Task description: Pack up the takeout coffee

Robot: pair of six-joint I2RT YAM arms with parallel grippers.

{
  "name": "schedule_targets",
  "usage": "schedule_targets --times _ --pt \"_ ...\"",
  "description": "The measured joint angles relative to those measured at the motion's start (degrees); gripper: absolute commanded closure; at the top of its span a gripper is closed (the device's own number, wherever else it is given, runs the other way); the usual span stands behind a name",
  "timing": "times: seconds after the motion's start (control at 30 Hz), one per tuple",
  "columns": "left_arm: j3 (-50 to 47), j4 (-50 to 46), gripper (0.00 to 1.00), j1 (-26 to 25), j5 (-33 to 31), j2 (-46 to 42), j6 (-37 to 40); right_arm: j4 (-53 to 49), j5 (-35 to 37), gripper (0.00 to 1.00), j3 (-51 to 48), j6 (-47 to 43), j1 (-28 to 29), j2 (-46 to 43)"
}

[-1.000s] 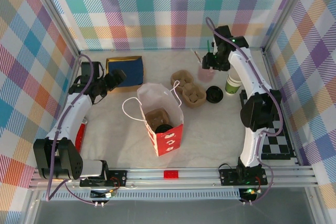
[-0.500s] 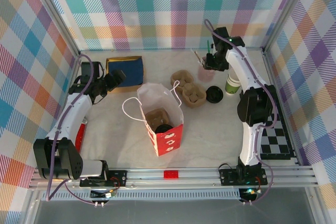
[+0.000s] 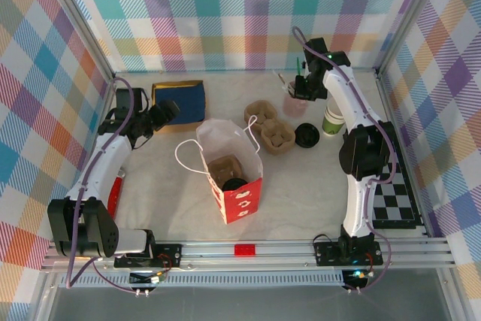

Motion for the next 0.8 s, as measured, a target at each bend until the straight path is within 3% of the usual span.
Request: schedule_targets --times 0.8 --pt "2.6 -5.2 0.22 0.0 -0.1 -7.7 0.7 -7.6 2.3 0.94 3.8 -1.3 0.9 -17.3"
